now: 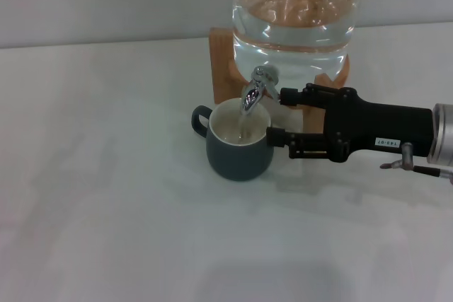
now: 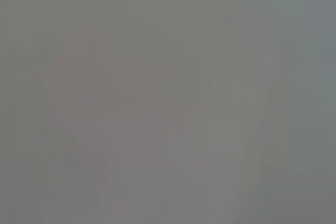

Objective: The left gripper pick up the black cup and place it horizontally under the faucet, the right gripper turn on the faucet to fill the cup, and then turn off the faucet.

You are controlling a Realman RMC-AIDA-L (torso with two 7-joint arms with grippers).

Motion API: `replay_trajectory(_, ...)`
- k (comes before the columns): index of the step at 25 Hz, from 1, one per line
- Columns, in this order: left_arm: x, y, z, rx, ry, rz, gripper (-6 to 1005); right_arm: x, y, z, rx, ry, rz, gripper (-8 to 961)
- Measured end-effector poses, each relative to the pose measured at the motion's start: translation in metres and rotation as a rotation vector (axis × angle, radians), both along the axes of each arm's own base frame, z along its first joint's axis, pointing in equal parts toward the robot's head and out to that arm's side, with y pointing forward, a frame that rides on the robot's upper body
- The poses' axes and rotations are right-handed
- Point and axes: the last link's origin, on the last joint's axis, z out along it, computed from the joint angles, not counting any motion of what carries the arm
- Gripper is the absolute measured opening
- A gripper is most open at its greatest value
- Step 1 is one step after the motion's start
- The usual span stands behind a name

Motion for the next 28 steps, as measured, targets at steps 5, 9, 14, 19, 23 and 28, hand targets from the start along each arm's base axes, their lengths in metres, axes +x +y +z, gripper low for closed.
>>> replay_trajectory(5, 0.0, 0.0, 0.0, 0.0, 0.0, -0.001, 469, -0.007, -0.002, -0.004, -0.024, -0.008, 0.039, 839)
replay_trajectory(9, 0.0, 0.0, 0.0, -0.001, -0.001, 0.001, 469, -0.007, -0.002, -0.001, -0.01, -0.004, 0.033, 839)
replay_trajectory(14, -0.001, -0.001, 0.0, 0.0, 0.001, 0.005, 469, 0.005, -0.004, 0.016, 0.043, 0.02, -0.004, 839)
replay_trajectory(19, -0.002, 0.002, 0.0, -0.003, 0.0, 0.016, 469, 0.017, -0.015, 0.04, 0.085, 0.065, -0.015, 839)
replay_trajectory(23, -0.004, 0.004, 0.0, -0.006, 0.001, 0.033, 469, 0.02, -0.023, 0.047, 0.079, 0.09, -0.001, 839)
replay_trajectory(28, -0.001, 0.011, 0.001, -0.001, 0.008, 0.028, 469, 0.013, -0.034, 0.032, -0.013, 0.089, 0.053, 839)
